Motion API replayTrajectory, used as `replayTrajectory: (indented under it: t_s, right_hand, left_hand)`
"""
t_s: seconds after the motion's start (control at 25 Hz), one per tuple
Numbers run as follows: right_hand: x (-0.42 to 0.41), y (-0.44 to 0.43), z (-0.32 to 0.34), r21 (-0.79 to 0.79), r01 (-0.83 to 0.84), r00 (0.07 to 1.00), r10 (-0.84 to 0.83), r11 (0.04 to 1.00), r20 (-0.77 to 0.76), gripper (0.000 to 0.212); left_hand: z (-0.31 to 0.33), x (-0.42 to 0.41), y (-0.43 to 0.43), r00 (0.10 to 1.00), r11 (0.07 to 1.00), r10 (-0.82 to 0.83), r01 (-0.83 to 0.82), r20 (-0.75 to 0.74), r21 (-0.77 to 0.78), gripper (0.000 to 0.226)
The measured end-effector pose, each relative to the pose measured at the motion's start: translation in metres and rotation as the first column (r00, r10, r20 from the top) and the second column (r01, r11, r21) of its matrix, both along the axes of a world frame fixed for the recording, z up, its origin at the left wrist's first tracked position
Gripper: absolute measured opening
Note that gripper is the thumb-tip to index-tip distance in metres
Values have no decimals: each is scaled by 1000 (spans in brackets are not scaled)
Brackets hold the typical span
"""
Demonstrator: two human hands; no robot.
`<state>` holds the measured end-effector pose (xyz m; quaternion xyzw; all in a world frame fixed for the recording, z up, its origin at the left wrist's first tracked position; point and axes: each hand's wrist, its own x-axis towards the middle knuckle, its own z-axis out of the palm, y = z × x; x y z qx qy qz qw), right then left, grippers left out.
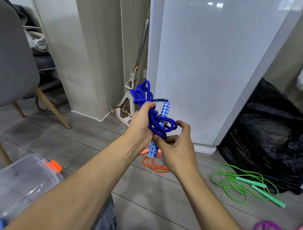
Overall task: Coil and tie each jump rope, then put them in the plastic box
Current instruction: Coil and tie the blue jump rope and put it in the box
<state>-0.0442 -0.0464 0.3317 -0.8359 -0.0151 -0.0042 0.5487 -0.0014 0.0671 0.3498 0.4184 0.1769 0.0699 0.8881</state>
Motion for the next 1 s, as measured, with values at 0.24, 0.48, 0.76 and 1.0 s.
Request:
replayTrajectory:
  t_s: [0.24,0.48,0.76,1.0]
  right_hand:
    - [7,-21,-19,-630,-295,950,152,718,-272,58]
    - [11,-23,-23,-648,-278,961,206,709,-186,93]
    - [10,6,-40,4,-286,956,286,958,-59,21]
    - [2,-1,-36,-506,-277,941,338,816,30,20]
  left_hand:
    - [-4,15,16,985,985,170,-170,-8,-14,14]
    - [3,5,18,996,995,81,-78,49,-56,18]
    - [3,1,12,1000,991,-24,25,9,-131,21]
    - [-8,24,61,951,953,291,-297,-103,-59,12]
